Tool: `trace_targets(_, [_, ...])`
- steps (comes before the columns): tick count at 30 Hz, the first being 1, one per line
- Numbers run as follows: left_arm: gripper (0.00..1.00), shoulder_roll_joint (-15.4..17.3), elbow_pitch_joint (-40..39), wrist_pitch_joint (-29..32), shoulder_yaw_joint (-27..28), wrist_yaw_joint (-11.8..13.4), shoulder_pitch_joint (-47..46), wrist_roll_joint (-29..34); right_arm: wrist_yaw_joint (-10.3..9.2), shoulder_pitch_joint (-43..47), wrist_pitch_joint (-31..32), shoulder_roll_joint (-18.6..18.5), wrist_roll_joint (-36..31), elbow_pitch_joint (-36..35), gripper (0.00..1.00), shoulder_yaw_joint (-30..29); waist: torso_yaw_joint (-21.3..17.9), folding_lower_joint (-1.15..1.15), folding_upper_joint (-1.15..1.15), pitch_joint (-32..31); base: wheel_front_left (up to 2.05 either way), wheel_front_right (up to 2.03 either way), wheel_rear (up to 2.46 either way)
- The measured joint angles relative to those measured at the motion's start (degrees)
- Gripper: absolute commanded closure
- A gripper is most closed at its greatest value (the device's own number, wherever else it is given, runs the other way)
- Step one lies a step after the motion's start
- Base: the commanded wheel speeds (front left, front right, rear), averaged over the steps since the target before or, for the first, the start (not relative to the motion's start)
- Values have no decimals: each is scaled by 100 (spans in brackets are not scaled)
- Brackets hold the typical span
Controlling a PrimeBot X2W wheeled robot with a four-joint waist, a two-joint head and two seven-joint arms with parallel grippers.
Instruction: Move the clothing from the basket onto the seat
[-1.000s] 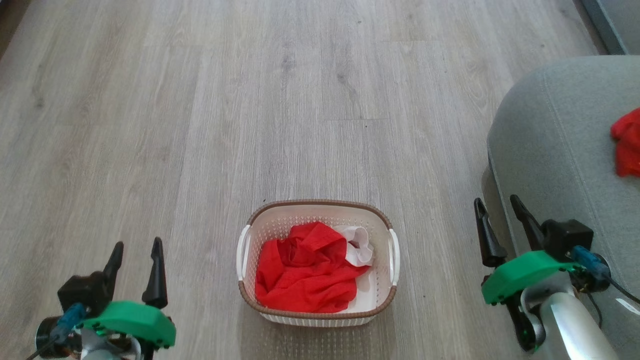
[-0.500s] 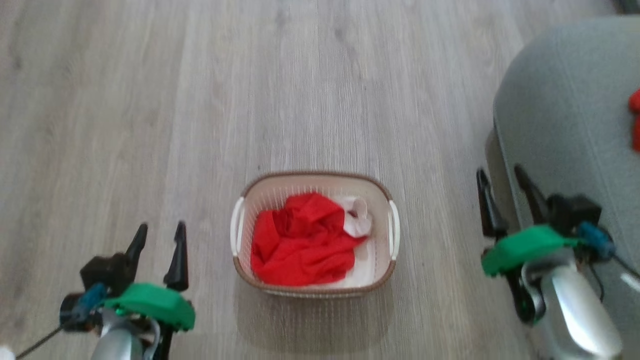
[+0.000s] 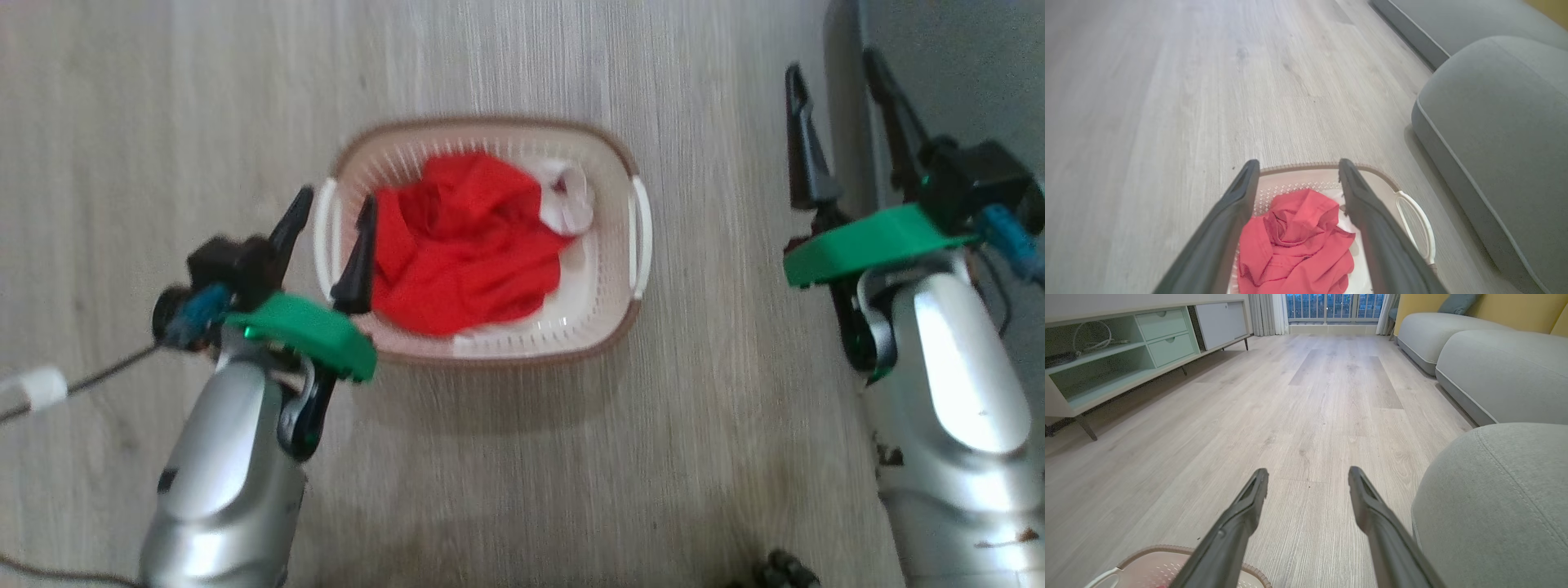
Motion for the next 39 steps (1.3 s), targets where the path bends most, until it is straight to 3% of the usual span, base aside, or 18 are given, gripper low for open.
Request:
trace_targets(10, [0,129,1192,-1,-1113,0,-1570,16,1,-543,-1,7,-52,-330,0,100,-265,-1,0,1454,0,0,0])
trace_targets(17, [0,181,2285,-1,-1760,0,-2592,264,1,-608,-1,8,49,-465,0,142,-502,-2,0,2125,0,0,0])
trace_targets(29, [0,166,4007,27,-3084,-1,-3638,423,1,-719,-1,21,303,-698,0,305,-929,-2,0,2785,0,0,0])
trace_targets(39, [0,224,4557,314,-3869,48,-3834,721,1,-522,-1,27,366,-820,0,202,-1149,-3,0,2833,0,0,0])
